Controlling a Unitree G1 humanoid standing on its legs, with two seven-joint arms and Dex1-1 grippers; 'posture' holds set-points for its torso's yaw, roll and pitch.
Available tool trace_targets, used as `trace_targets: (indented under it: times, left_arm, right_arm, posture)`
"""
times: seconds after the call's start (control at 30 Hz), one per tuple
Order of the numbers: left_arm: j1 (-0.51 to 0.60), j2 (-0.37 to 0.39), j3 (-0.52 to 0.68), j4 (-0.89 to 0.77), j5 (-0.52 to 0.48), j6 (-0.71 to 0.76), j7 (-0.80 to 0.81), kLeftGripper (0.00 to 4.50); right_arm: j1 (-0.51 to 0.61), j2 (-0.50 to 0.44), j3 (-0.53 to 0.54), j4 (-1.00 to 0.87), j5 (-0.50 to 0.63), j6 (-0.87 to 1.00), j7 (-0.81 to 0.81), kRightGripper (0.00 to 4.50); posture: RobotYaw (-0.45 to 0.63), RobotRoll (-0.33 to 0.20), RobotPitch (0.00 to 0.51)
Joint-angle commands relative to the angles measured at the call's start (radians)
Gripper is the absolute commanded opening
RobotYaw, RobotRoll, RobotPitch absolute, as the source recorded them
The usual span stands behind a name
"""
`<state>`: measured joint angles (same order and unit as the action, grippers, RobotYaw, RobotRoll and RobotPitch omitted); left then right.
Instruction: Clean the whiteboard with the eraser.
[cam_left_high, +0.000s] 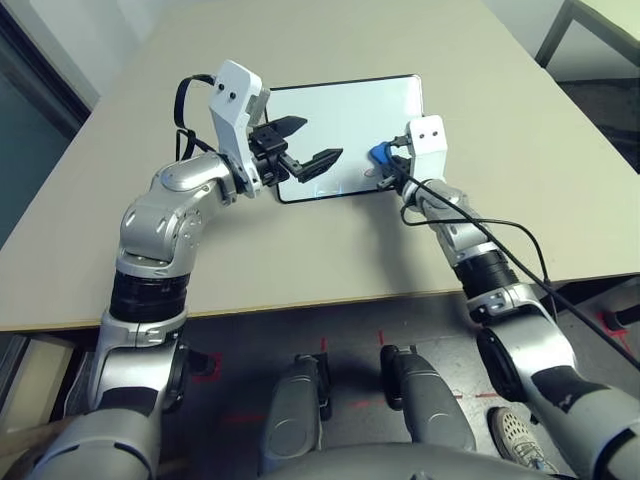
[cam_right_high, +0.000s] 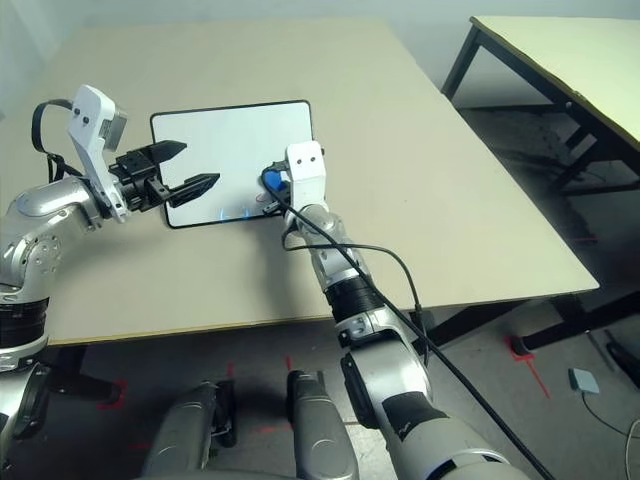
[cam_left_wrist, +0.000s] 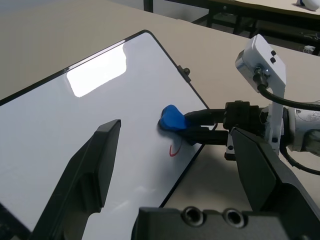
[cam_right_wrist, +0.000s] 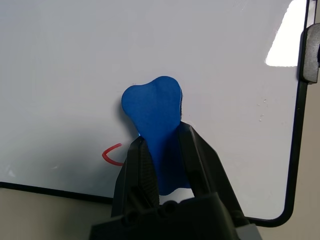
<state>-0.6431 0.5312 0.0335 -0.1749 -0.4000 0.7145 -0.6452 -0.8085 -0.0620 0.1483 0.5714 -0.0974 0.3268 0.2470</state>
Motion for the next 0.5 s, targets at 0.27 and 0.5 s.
trace_targets:
  times: [0.27, 0.5]
  left_arm:
    - [0.029, 0.032, 0.025, 0.032, 0.018, -0.009, 0.017, 4.5]
    - [0.054, 0.065, 0.033, 0.019, 0.01, 0.013, 0.007, 4.5]
  right_arm:
    - [0.019, 0.076, 0.059, 0.078, -0.012, -0.003, 0.048, 0.82]
    - [0.009, 0.065, 0.056, 0.092, -0.02, -0.029, 0.05, 0.82]
  posture:
    - [0.05, 0.0, 0.183]
    - [0.06, 0.0, 0.18]
